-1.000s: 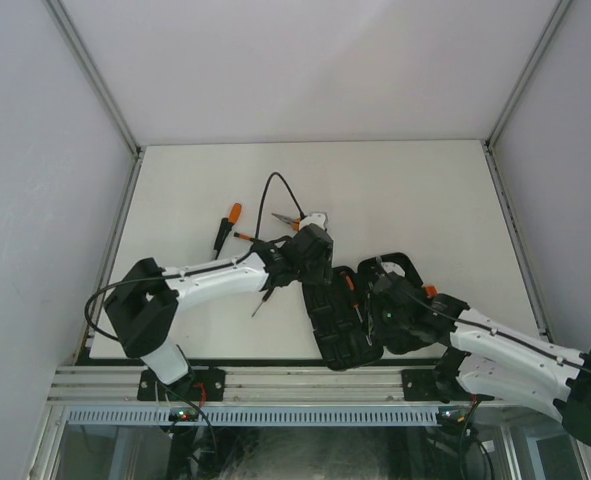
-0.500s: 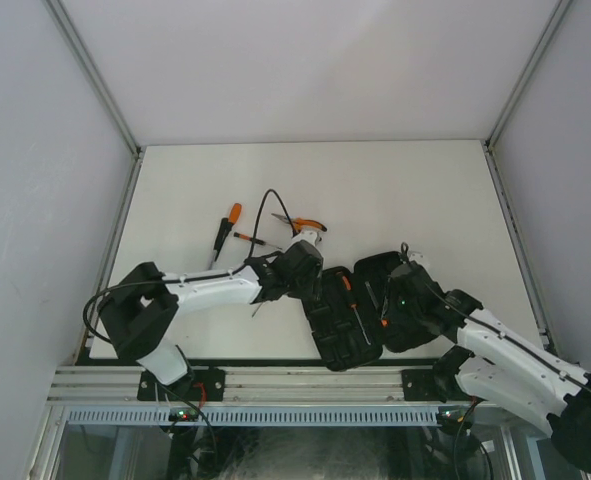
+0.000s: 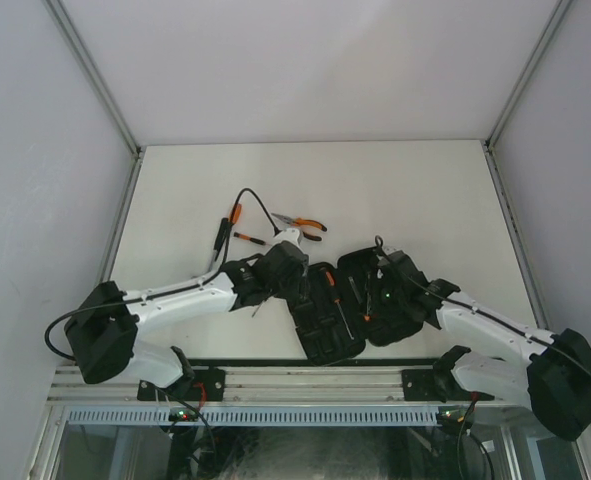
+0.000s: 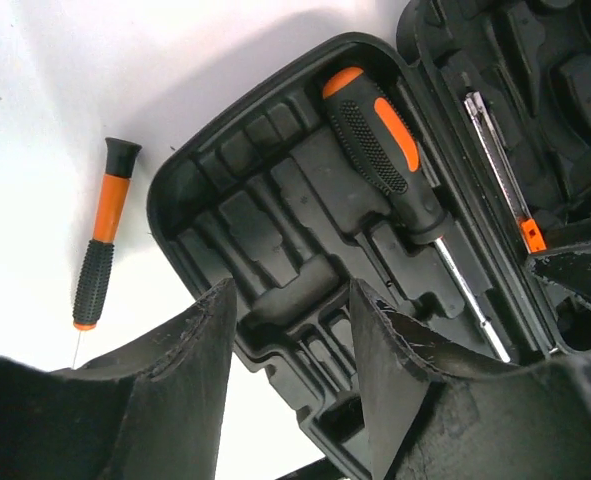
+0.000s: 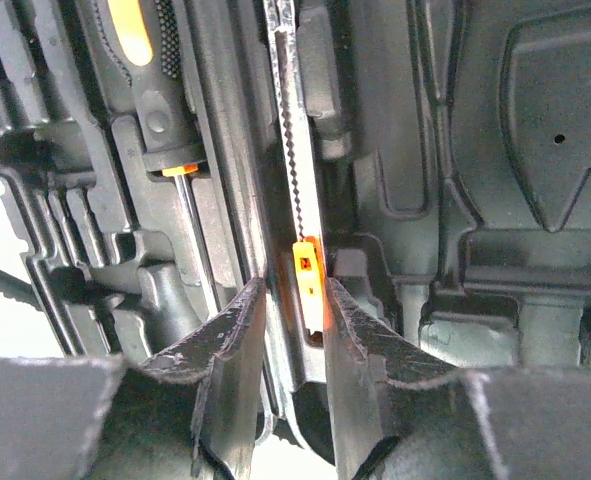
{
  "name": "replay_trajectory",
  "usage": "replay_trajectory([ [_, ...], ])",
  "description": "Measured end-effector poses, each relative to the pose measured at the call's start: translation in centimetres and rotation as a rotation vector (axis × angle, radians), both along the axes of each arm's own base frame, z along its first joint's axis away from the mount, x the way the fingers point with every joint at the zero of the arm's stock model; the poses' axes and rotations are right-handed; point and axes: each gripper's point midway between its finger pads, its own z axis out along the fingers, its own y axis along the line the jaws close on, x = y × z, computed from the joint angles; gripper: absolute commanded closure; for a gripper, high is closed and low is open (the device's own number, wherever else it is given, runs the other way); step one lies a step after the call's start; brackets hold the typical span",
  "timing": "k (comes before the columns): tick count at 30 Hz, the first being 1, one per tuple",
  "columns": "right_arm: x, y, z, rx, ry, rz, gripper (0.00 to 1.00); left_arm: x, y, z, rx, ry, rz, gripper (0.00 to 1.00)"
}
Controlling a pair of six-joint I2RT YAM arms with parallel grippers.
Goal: Sort the tools into containers
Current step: Adjust the screwdriver in the storage box.
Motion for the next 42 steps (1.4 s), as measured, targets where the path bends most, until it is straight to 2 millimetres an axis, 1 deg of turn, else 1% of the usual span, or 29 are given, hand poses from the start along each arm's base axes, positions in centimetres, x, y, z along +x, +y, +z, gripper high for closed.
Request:
replay_trajectory([
  [3, 0.3, 0.6, 0.1, 0.020, -0.004, 0.021, 0.70, 0.1, 0.3, 0.1, 0.014, 0.000, 0.006, 0.46],
  [6, 0.4, 0.5, 0.2, 0.015, -0.017, 0.013, 0.69, 0.3, 0.2, 0.1, 0.033, 0.010, 0.007, 0.46],
  [9, 0.6, -0.4, 0.8, -0.008, -0.053, -0.014, 0.68, 1.1, -0.8, 0.7, 0.028, 0.006, 0.007, 0.46],
  [12, 0.8, -1.2, 2.2, -0.008, -0.112, -0.041, 0.68, 2.1, -2.1, 1.3, 0.021, -0.002, 0.001, 0.47],
  [16, 0.8, -1.8, 3.3, -0.002, -0.154, -0.061, 0.67, 3.2, -4.0, 1.4, 0.019, 0.005, -0.008, 0.47],
  [20, 0.3, -2.0, 3.3, -0.007, -0.148, -0.062, 0.68, 4.1, -5.4, 0.7, 0.038, 0.026, -0.011, 0.47],
  [27, -0.2, -1.6, 3.5, 0.006, -0.145, -0.056, 0.68, 4.8, -6.3, -0.8, 0.099, 0.065, -0.005, 0.48],
  [39, -0.9, -1.0, 3.4, 0.005, -0.141, -0.041, 0.68, 4.8, -6.1, -3.4, 0.171, 0.118, 0.007, 0.51],
  [42, -1.2, -0.7, 3.3, 0.005, -0.133, -0.026, 0.68, 4.9, -6.3, -3.7, 0.173, 0.120, 0.011, 0.53],
])
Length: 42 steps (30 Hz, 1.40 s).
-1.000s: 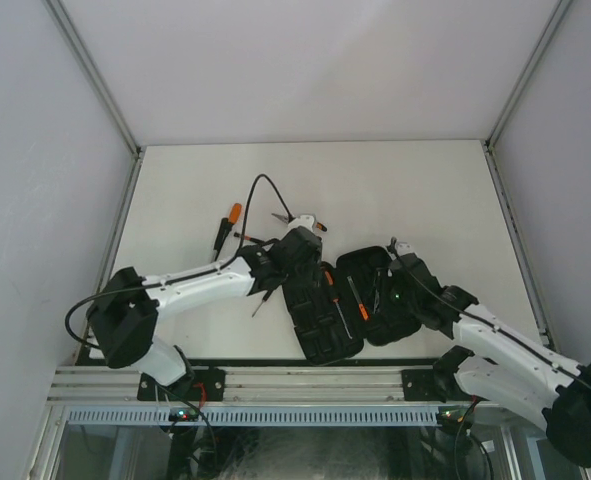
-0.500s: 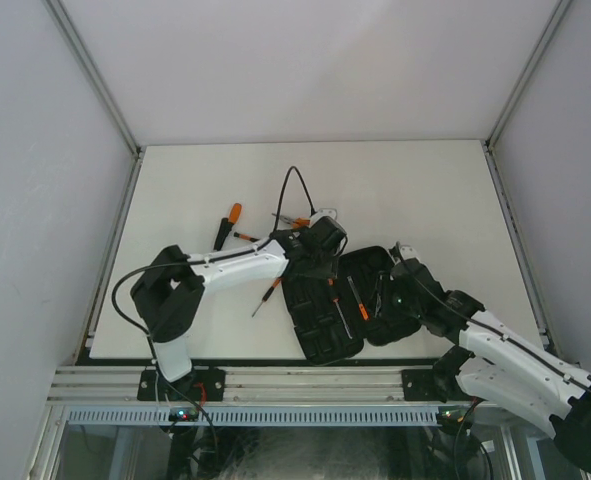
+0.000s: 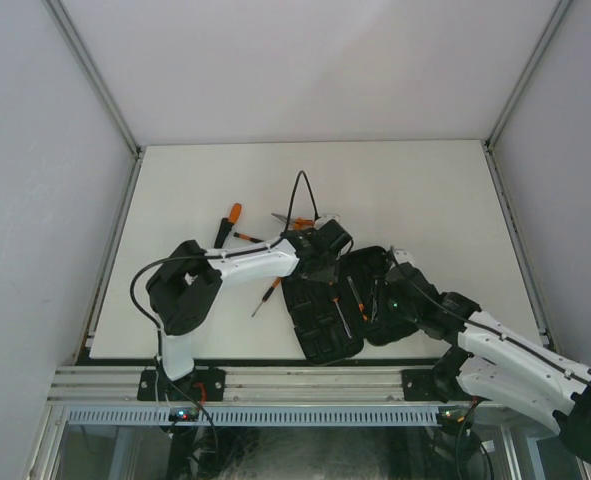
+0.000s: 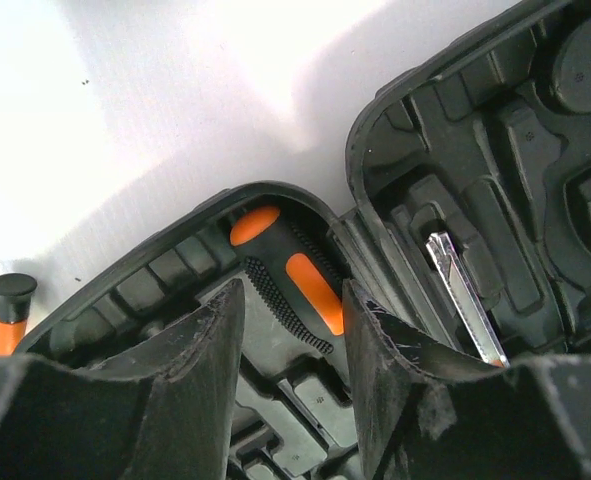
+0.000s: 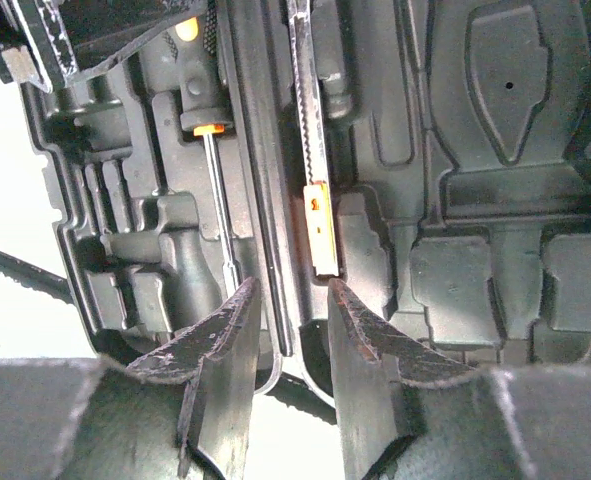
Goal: Sort the tools into containers
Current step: Adjust the screwdriver in the storage box.
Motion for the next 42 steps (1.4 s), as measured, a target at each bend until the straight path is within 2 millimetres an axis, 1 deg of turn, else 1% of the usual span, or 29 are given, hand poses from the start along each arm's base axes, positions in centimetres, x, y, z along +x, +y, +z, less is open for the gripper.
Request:
replay_trajectory([
  [7, -0.8, 0.6, -0.4, -0.007, 0.022, 0.026, 0.70, 0.2, -0.2, -0.4, -0.001, -0.002, 0.004, 0.58],
  [11, -1.3, 1.1, -0.6, -0.005, 0.038, 0.043, 0.75, 0.2, -0.3, -0.4, -0.003, -0.003, 0.012, 0.60],
  [18, -2.1, 2.9, -0.1, 0.058, 0.045, 0.098, 0.80, 0.3, -0.3, -0.4, -0.005, -0.006, 0.023, 0.63],
  [23, -2.5, 3.8, -0.2, 0.073, 0.062, 0.116, 0.80, 0.4, -0.3, -0.3, -0.007, -0.011, 0.029, 0.64],
  [31, -3.6, 4.7, -1.5, 0.045, 0.106, 0.151, 0.80, 0.5, -0.3, -0.3, -0.009, -0.014, 0.030, 0.64],
  [36, -4.0, 5.6, -1.3, 0.065, 0.095, 0.161, 0.80, 0.5, -0.4, -0.3, -0.010, -0.014, 0.031, 0.64],
  [42, -3.8, 6.0, -1.4, 0.054, 0.063, 0.102, 0.80, 0.5, -0.4, -0.3, -0.010, -0.014, 0.033, 0.64],
])
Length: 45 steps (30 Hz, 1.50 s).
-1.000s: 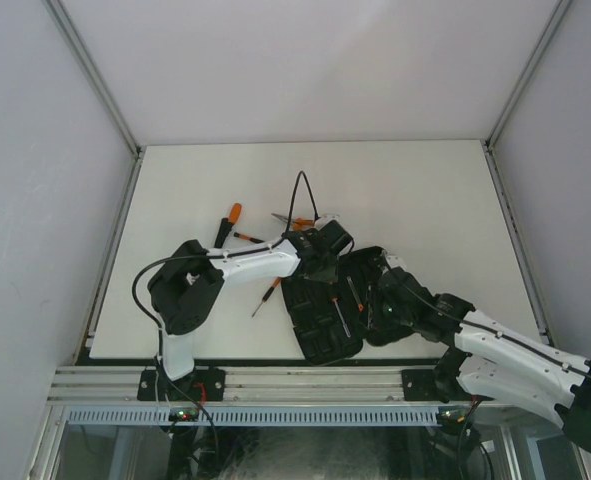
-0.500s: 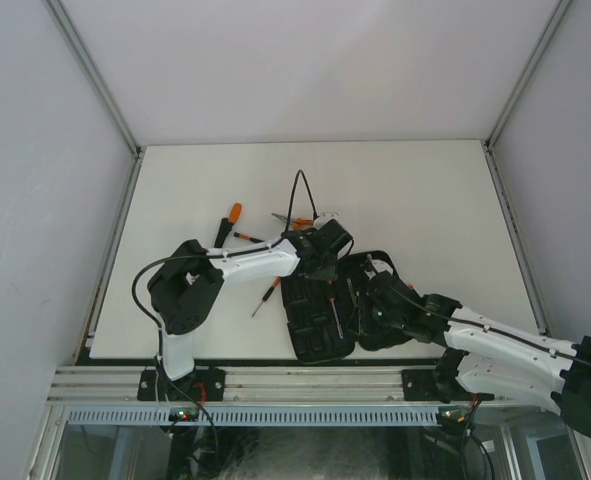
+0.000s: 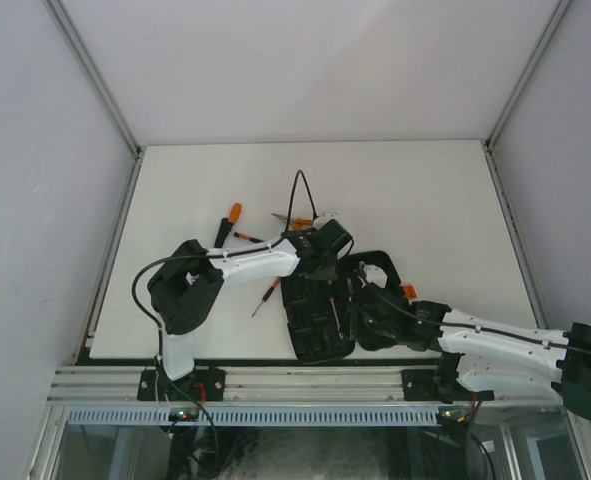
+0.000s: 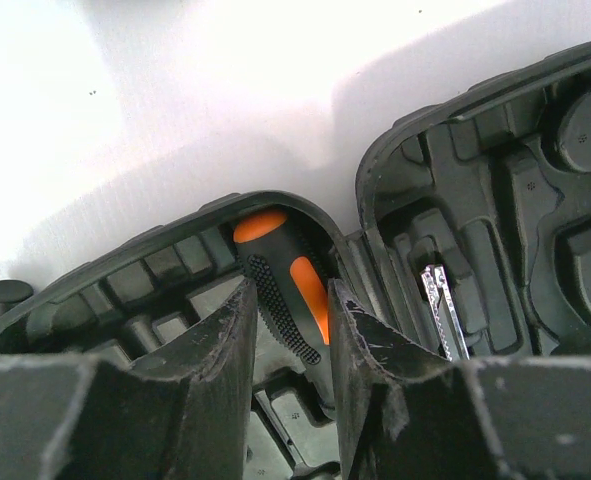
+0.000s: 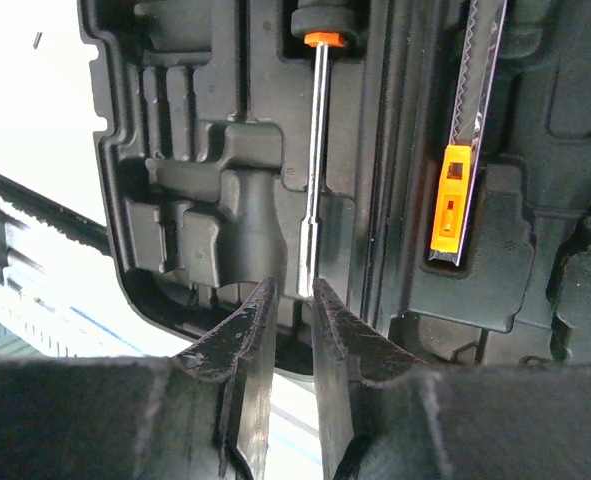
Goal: Sort the tools into containers
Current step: Adjust the screwdriver in the storage box.
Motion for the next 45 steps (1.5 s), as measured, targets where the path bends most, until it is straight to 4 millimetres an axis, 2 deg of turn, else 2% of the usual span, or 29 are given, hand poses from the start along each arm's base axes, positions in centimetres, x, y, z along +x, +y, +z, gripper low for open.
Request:
replay_trajectory([
  [10, 0.2, -0.2, -1.2, -0.056, -0.019, -0.089, 0.79, 0.0, 0.1, 0.0, -0.007, 0.005, 0.035, 0.63],
  [25, -0.1, 0.3, -1.6, -0.059, -0.025, -0.103, 0.81, 0.0, 0.3, -0.1, -0.058, 0.039, 0.214, 0.66],
  [35, -0.1, 0.3, -2.3, -0.084, -0.020, -0.100, 0.87, -0.1, 0.2, -0.1, -0.066, 0.046, 0.232, 0.68],
  [39, -0.1, 0.3, -2.5, -0.096, -0.015, -0.100, 0.95, -0.1, 0.2, -0.2, -0.066, 0.047, 0.230, 0.69],
  [41, -0.1, 0.3, -2.5, -0.108, -0.011, -0.099, 1.00, -0.1, 0.2, -0.2, -0.066, 0.048, 0.230, 0.72],
  [45, 0.0, 0.6, -2.6, -0.139, 0.003, -0.099, 1.00, -0.2, 0.1, -0.2, -0.068, 0.051, 0.228, 0.80],
])
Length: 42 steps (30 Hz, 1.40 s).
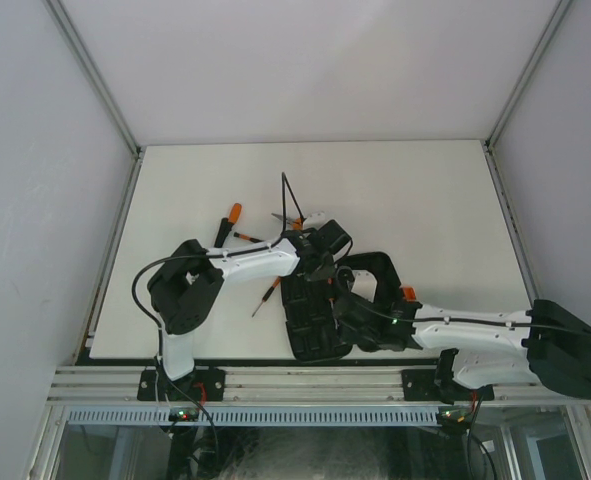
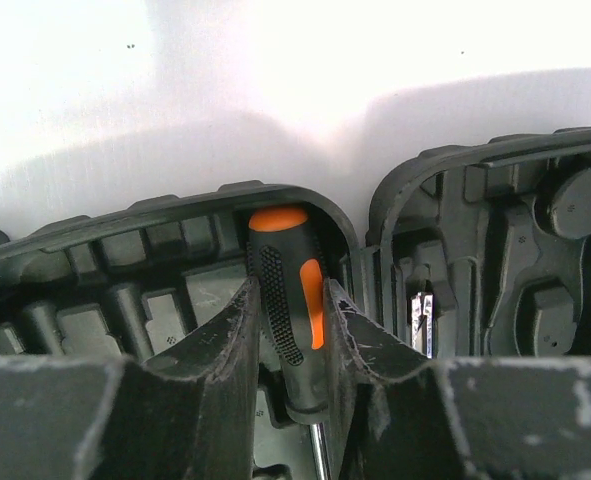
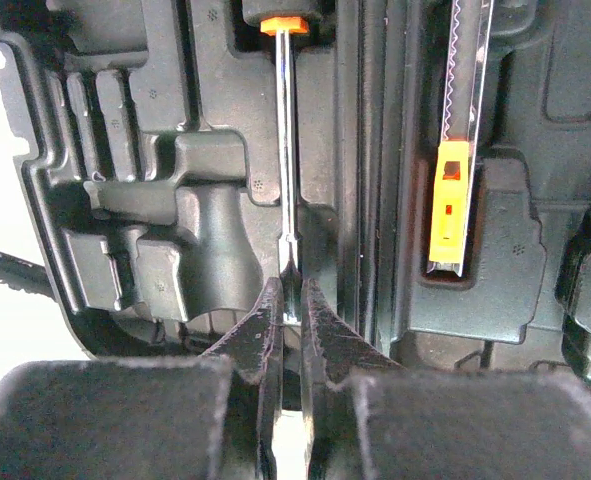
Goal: Sort the tools into containers
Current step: Adjust the screwdriver in the storage box.
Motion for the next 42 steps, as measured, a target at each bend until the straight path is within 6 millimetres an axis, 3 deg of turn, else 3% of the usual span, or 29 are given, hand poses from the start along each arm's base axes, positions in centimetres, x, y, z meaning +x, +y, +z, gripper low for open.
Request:
replay_trajectory([
  [10, 0.0, 0.4, -0.6, -0.099, 0.072, -0.045, 1.00, 0.0, -0.3, -0.2, -0.008, 0.005, -0.005, 0.99],
  [19, -0.1, -0.1, -1.7, -0.143, 0.109, -0.094, 1.00, 0.2, -0.7, -0.5, -0.018, 0.002, -0.008, 1.00],
  [33, 1.0, 4.8, -2.5, 0.036, 0.089, -0.205, 1.00, 1.1, -1.7, -0.6, -0.038, -0.034, -0.027, 1.00],
  [38, 0.7, 4.3, -1.8, 0.072, 0.071, -0.230, 1.00, 1.1, -1.4, -0.6, -0.053, -0.041, -0.022, 1.00],
  [42, -0.1, 1.1, -1.0, 0.013, 0.075, -0.219, 1.00, 0.8, -1.1, -0.5, -0.089, -0.019, -0.002, 1.00],
])
